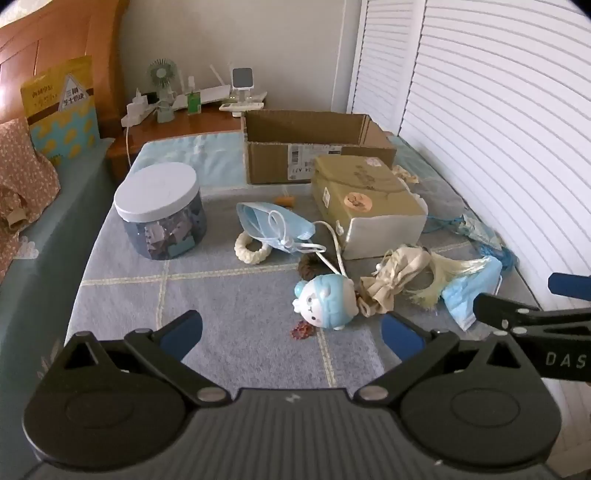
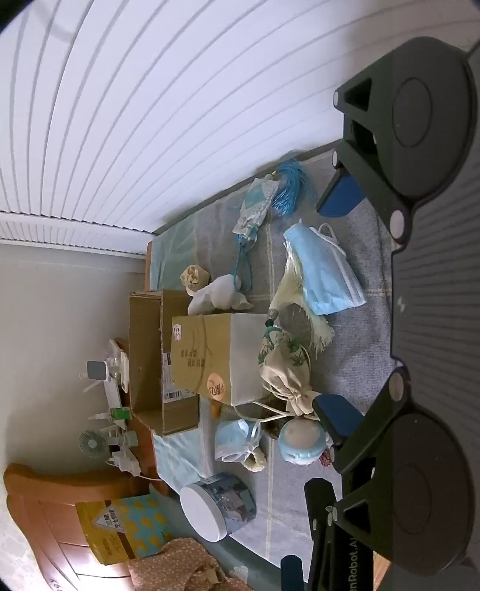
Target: Organize soft objects
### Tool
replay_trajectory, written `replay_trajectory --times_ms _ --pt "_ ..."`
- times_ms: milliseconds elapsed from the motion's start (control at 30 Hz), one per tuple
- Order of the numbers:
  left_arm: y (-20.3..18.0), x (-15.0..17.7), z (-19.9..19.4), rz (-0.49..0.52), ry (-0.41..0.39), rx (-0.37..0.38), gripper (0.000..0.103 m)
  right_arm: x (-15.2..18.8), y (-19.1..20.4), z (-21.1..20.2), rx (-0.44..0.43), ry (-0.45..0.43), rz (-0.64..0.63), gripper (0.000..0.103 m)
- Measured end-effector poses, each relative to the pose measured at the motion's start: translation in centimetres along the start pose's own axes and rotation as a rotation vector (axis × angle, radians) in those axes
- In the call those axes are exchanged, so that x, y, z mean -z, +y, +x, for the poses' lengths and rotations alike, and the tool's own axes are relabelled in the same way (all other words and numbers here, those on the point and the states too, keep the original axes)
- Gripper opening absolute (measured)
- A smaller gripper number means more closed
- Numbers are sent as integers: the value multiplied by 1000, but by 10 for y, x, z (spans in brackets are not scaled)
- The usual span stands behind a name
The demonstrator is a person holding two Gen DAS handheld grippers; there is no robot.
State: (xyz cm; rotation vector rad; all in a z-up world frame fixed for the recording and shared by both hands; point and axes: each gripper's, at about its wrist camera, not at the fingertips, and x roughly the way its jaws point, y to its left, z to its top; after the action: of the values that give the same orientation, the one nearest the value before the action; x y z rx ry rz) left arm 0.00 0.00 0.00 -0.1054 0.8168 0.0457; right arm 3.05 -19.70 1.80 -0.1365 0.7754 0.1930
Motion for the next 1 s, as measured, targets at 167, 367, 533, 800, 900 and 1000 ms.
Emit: replay_trajectory --times_ms 167,367,533,800,900,1000 --pt "-1 0 -2 11 -7 -11 103 -1 0 0 -1 3 0 103" --pt "-3 5 3 13 1 -17 102 -1 -1 0 -3 0 3 103" --pt "0 3 3 8 1 -16 102 0 1 1 -6 -2 1 103" --pt "-1 0 -3 4 -6 -20 102 -2 1 -4 -4 -8 2 103" --pt "-1 0 -3 4 -7 -20 102 -2 1 -3 -6 -11 2 103" --pt "-2 0 -4 3 -6 -21 102 -3 1 -3 -5 -13 1 103"
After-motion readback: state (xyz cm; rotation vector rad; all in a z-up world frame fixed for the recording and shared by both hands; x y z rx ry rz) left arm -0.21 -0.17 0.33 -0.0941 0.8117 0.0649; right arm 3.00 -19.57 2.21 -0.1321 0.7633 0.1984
